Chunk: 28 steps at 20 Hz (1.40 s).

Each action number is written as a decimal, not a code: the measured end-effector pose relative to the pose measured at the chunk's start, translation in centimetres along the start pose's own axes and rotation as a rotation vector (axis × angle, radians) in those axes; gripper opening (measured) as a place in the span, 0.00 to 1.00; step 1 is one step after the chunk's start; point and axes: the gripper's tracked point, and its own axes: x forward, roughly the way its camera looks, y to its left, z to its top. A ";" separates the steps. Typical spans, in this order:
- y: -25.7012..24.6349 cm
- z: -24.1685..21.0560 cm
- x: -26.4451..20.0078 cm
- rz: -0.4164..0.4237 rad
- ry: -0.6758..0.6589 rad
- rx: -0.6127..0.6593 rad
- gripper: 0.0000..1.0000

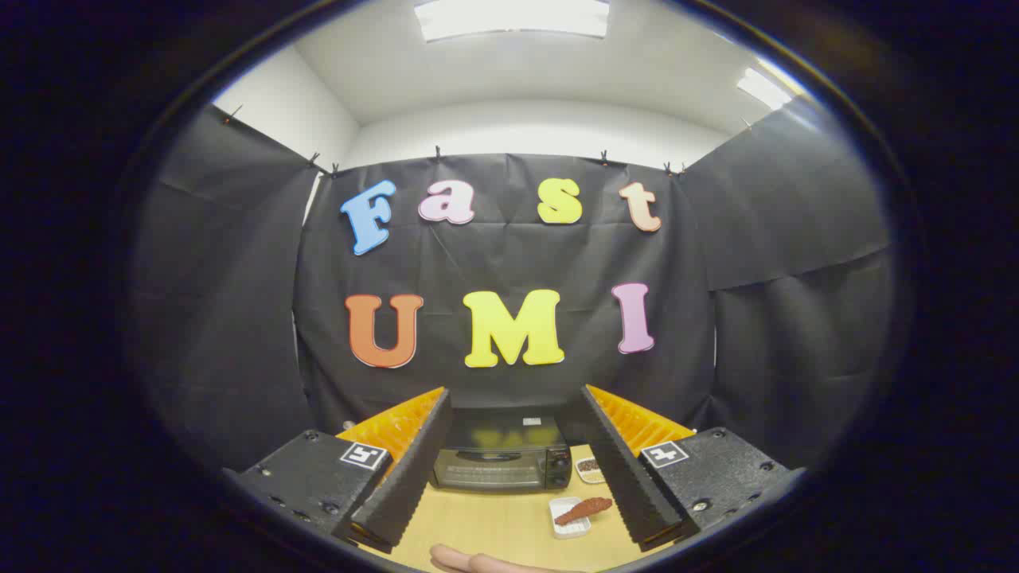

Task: Open the toaster oven, put the food inside, and close the toaster oven door.

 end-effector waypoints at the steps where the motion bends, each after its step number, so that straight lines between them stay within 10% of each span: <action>1: 0.0 -0.2 0.0 0.003 0.006 -0.002 1.00; 28: -1.3 -0.9 -1.2 0.000 -0.006 -0.049 1.00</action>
